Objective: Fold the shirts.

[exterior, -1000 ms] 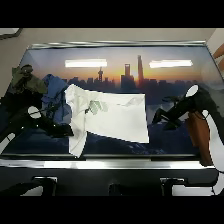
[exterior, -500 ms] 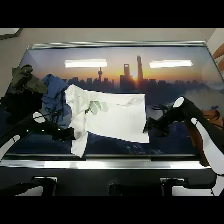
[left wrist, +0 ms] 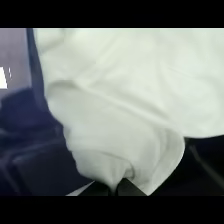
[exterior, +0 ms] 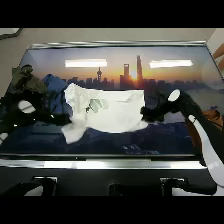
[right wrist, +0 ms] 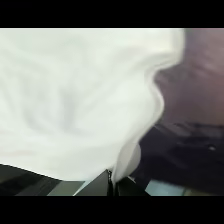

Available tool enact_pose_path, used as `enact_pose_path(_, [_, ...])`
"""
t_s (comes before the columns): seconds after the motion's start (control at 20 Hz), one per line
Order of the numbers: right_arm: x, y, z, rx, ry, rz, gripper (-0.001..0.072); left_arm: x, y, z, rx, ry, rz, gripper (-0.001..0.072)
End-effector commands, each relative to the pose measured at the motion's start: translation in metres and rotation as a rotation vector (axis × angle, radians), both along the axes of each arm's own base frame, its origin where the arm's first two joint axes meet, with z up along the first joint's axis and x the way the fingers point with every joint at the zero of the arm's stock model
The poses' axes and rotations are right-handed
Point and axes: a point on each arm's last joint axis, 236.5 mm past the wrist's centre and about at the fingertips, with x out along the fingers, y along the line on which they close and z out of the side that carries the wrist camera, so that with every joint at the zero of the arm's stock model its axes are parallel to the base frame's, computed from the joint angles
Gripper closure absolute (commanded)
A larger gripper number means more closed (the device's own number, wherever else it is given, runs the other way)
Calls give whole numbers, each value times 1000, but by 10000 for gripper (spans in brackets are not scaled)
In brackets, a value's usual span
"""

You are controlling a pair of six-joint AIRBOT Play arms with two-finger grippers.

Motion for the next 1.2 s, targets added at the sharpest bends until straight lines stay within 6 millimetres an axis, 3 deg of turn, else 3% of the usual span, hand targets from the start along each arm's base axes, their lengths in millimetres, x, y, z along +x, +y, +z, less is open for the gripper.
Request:
enact_pose_path(0.0, [72, -29, 162, -140, -540, 10, 671, 46, 1, 163, -4, -467, 4, 678])
enact_pose_path(0.05, [85, -40, 242, -184, -763, -22, 671, 51, 6, 243, -9, -674, 36, 678])
enact_pose_path(0.1, [83, -52, 336, -219, -1014, -73, 670, 43, 17, 326, -21, -875, 98, 678])
enact_pose_path(0.15, [63, -63, 419, -249, -1227, -121, 670, 24, 33, 398, -33, -1037, 176, 678])
enact_pose_path(0.2, [27, -75, 493, -279, -1412, -169, 670, -6, 52, 462, -30, -1187, 260, 678])
enact_pose_path(0.25, [-10, -84, 541, -289, -1527, -217, 670, -37, 67, 507, -21, -1295, 324, 678])
enact_pose_path(0.3, [-47, -88, 574, -269, -1599, -257, 670, -69, 74, 540, -22, -1385, 361, 677])
enact_pose_path(0.4, [-94, -89, 599, -184, -1653, -314, 670, -112, 69, 570, -53, -1486, 357, 678])
enact_pose_path(0.5, [-109, -86, 596, -141, -1623, -325, 670, -127, 68, 577, -57, -1515, 358, 677])
enact_pose_path(0.6, [-109, -85, 585, -141, -1576, -318, 670, -127, 69, 578, -57, -1523, 361, 678])
enact_pose_path(0.7, [-97, -84, 565, -161, -1497, -298, 670, -119, 72, 578, -37, -1527, 362, 678])
enact_pose_path(0.8, [-71, -84, 524, -202, -1344, -264, 670, -95, 77, 565, -1, -1476, 369, 678])
enact_pose_path(0.9, [-34, -86, 455, -269, -1098, -214, 669, -49, 83, 524, 55, -1321, 358, 677])
enact_pose_path(0.95, [-16, -87, 410, -301, -938, -179, 669, -22, 84, 494, 77, -1214, 343, 677])
enact_pose_path(1.05, [23, -85, 328, -340, -688, -118, 669, 36, 86, 415, 102, -978, 315, 677])
enact_pose_path(1.15, [73, -83, 247, -358, -525, -79, 669, 89, 85, 316, 144, -763, 259, 677])
